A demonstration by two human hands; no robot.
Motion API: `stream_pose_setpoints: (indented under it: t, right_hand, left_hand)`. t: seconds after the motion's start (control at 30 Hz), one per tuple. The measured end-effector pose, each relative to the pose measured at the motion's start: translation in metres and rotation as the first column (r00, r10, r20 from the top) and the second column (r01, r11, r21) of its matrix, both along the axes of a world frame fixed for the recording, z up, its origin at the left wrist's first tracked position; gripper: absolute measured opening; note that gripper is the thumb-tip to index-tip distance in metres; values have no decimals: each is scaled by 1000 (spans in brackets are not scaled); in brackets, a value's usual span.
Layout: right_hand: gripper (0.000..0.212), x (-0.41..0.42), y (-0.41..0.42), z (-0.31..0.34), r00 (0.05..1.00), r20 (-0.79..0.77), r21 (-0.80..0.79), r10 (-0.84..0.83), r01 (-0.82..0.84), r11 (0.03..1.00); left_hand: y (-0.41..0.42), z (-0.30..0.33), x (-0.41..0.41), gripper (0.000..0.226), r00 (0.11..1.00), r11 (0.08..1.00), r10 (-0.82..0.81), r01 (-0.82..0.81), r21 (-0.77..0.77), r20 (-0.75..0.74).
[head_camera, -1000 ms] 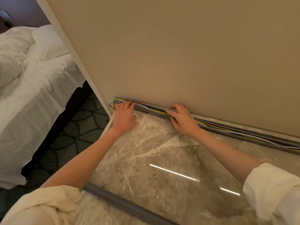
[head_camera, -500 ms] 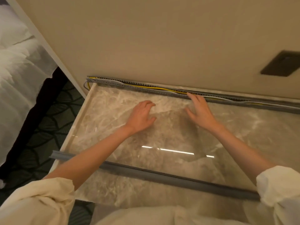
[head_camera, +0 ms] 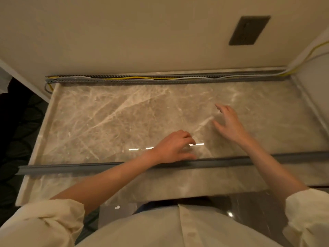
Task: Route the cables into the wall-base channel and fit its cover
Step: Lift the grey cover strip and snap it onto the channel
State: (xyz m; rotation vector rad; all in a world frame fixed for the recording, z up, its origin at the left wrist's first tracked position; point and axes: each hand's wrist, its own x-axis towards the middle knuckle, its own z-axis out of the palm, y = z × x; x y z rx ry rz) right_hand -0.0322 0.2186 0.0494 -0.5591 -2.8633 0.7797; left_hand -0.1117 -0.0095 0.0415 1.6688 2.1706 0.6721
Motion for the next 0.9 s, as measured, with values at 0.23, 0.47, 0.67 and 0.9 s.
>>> stream_pose_setpoints:
  t: [0.23,0.47,0.67,0.9]
  right_hand:
    - [56,46,15,-7,998,-11,-4,-62,62,998]
    - [55,74,30,-13,998,2,-42,-63,64,997]
    - [61,86,37,2,998,21,-90,55,-53,995]
    - [71,88,79,8,986,103,63,127,-134,989]
  left_hand:
    - [15,-9,30,53,995,986,-91,85,-143,-34]
    - [18,-9,39,32,989,974,-105,80,-214,-109]
    - [27,1,31,19,997,979,5,-20,-202,-77]
    - [37,16,-2,36,968,959,213,-233,-159,-131]
